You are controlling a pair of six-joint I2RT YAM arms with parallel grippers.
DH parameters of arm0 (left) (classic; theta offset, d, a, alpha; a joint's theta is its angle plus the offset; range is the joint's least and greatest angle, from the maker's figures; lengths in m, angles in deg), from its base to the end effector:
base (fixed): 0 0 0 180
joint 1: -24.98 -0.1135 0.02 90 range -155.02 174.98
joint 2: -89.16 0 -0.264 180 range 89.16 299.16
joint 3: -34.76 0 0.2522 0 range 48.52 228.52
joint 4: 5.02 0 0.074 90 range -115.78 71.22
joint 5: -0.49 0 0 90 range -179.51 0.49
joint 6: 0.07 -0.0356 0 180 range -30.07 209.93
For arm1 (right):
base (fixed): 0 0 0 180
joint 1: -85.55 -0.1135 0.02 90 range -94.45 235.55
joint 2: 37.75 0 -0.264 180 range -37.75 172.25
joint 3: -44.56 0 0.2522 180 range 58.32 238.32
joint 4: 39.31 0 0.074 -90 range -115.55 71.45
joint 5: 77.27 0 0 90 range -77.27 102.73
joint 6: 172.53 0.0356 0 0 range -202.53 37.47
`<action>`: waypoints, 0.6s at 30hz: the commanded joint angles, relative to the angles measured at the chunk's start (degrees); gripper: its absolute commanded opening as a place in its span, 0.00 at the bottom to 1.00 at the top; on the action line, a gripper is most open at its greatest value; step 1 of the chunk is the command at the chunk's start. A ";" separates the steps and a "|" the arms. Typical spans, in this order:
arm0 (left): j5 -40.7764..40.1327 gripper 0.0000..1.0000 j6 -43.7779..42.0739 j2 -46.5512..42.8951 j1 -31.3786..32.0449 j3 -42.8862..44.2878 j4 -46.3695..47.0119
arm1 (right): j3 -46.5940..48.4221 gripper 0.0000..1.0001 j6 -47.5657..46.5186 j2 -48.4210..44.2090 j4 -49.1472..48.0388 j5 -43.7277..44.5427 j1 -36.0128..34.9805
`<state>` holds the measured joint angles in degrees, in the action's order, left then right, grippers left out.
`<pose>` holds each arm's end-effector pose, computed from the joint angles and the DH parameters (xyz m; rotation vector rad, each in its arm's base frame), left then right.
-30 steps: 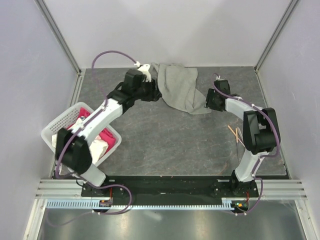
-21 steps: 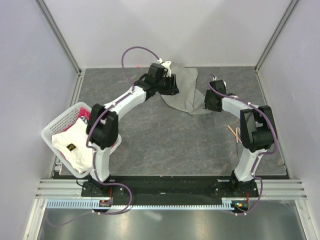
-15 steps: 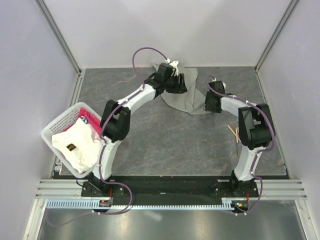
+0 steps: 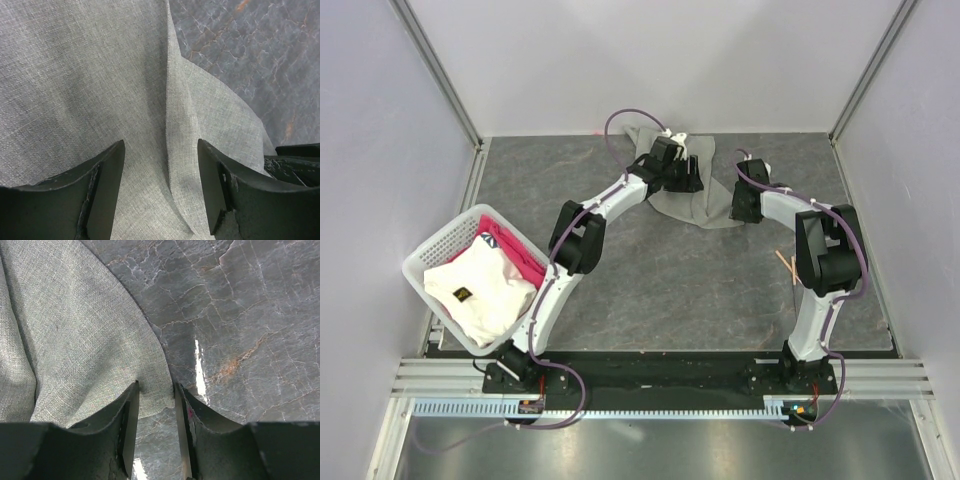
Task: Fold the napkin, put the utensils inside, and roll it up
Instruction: Flatten the napkin out
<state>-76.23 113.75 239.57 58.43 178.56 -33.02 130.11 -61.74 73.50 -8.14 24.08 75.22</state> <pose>0.4874 -0.3318 0.1531 0.3290 2.2518 -0.8035 0.3972 0.0653 0.1590 0.3055 2.5161 -0.0404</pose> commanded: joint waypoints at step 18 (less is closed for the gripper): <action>11.67 0.38 12.31 4.37 0.30 3.56 4.65 | -1.04 0.27 0.74 2.67 -0.88 -5.90 -0.04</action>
<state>-69.76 122.45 241.82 58.39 180.07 -31.71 130.38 -61.78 73.76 -8.65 22.38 75.66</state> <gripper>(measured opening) 0.536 0.303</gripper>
